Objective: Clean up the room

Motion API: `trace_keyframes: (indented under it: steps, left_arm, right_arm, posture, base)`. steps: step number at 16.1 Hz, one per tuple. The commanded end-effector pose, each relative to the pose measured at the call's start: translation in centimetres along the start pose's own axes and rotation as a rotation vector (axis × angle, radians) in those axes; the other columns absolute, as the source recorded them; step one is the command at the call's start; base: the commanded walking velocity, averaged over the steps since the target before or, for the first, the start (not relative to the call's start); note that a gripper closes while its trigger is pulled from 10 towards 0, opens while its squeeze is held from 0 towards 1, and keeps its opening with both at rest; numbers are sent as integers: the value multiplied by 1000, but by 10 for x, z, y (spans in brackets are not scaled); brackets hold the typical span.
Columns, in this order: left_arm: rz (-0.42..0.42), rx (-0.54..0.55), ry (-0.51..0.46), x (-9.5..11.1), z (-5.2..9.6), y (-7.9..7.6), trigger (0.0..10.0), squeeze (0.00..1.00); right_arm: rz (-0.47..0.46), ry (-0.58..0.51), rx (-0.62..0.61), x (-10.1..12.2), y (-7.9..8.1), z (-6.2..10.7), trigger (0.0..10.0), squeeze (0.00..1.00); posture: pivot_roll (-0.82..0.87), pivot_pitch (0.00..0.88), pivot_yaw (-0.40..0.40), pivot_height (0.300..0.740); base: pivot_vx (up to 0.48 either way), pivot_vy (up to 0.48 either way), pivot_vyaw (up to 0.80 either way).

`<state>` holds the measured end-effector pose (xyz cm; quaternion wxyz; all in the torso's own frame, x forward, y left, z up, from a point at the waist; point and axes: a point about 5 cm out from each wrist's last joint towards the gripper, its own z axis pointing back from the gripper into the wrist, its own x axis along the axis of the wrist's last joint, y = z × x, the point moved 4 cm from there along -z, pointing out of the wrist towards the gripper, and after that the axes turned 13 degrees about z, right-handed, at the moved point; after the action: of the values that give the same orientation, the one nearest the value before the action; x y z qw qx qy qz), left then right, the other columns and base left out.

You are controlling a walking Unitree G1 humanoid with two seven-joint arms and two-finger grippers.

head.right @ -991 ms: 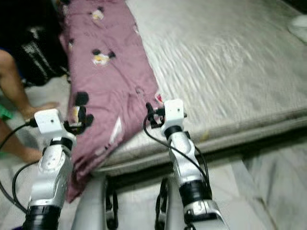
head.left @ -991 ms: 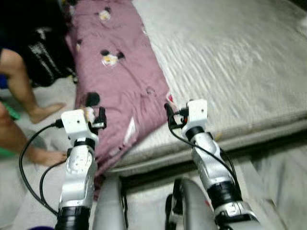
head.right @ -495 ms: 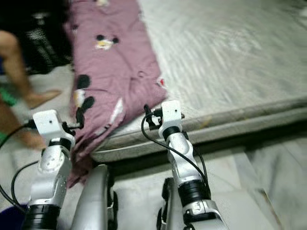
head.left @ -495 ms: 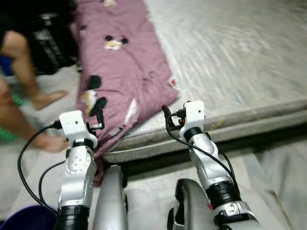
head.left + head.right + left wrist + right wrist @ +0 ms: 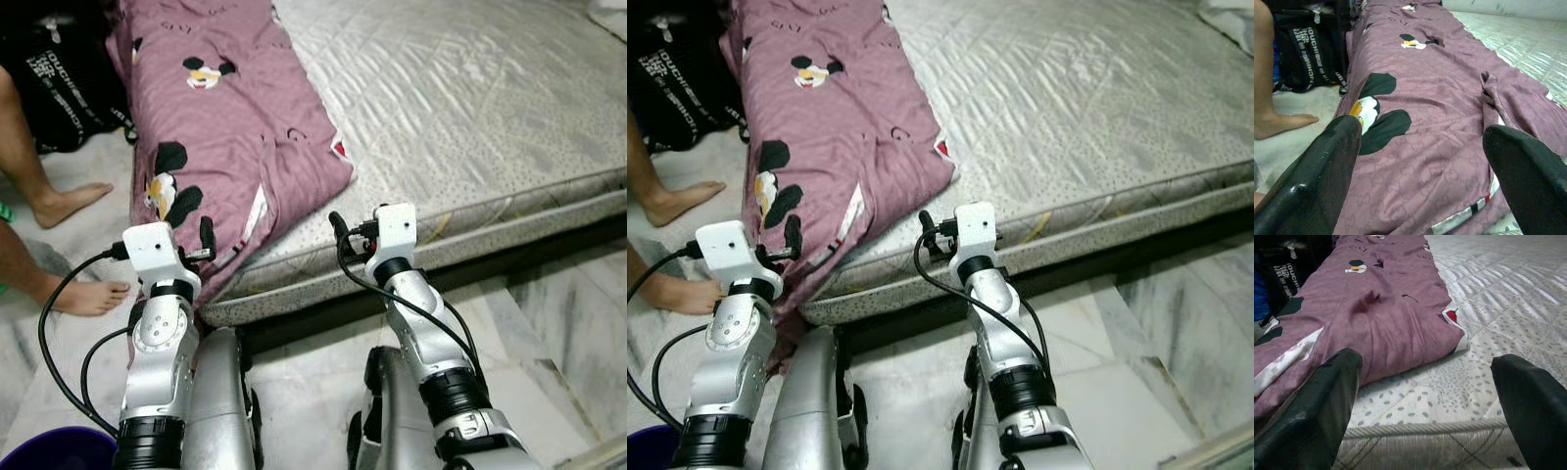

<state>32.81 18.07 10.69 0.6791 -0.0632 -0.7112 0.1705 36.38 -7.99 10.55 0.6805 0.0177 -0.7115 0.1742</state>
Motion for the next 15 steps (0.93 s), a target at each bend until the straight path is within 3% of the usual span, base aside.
trace_keyframes:
  steps: [1, 8, 15]
  left_arm:
    - [-7, 6, 1, 0, 0, 3, 10000, 0]
    - [-4, -6, 7, 0, -2, 1, 10000, 0]
    - [6, -41, 8, -1, -2, -5, 10000, 0]
  right_arm:
    - [11, 1, 15, 0, 2, -1, 10000, 0]
    - [21, -5, 24, 2, 4, -2, 10000, 0]
    - [25, -10, 23, 2, 4, -3, 10000, 0]
  posture:
    - [33, 176, 14, 549]
    - [33, 174, 15, 549]
    - [32, 165, 16, 549]
  base:
    - [0, 0, 0]
    - [0, 0, 754]
    - [69, 0, 0]
